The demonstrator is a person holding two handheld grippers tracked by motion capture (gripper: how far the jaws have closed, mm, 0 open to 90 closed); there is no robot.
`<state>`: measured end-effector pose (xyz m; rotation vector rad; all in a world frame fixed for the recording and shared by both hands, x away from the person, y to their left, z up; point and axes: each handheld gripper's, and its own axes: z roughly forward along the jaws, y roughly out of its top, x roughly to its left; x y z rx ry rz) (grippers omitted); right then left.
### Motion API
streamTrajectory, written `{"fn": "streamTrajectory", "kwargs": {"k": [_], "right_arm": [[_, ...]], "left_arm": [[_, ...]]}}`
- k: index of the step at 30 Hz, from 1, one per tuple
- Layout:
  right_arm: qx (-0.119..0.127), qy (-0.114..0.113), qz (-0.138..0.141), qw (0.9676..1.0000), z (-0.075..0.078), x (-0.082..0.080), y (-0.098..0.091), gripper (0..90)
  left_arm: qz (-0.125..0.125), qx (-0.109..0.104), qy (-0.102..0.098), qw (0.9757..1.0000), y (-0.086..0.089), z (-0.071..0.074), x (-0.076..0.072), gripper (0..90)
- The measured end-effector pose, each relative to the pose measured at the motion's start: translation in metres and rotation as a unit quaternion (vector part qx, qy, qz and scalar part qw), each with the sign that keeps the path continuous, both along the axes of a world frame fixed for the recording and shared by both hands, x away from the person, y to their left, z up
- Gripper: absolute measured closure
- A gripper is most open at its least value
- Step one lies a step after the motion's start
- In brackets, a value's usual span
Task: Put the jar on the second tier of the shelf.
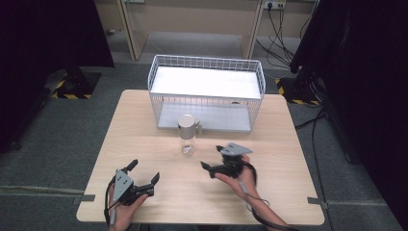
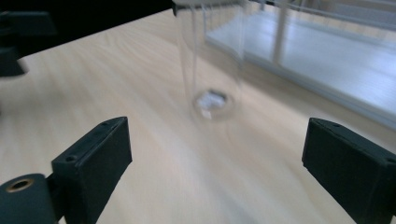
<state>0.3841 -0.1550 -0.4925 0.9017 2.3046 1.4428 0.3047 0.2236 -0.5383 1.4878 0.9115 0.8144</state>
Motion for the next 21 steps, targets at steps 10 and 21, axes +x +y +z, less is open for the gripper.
{"fn": "streamTrajectory", "kwargs": {"k": [10,21], "right_arm": [[0.022,-0.02,-0.014,0.9994,0.004,-0.025,-0.032,5.3],[0.038,-0.029,0.005,0.9988,0.005,0.003,0.012,5.9]], "left_arm": [[0.007,-0.002,0.0,1.0,0.0,0.0,0.0,5.2],[0.005,-0.003,-0.002,1.0,0.0,0.0,-0.001,5.2]]}}
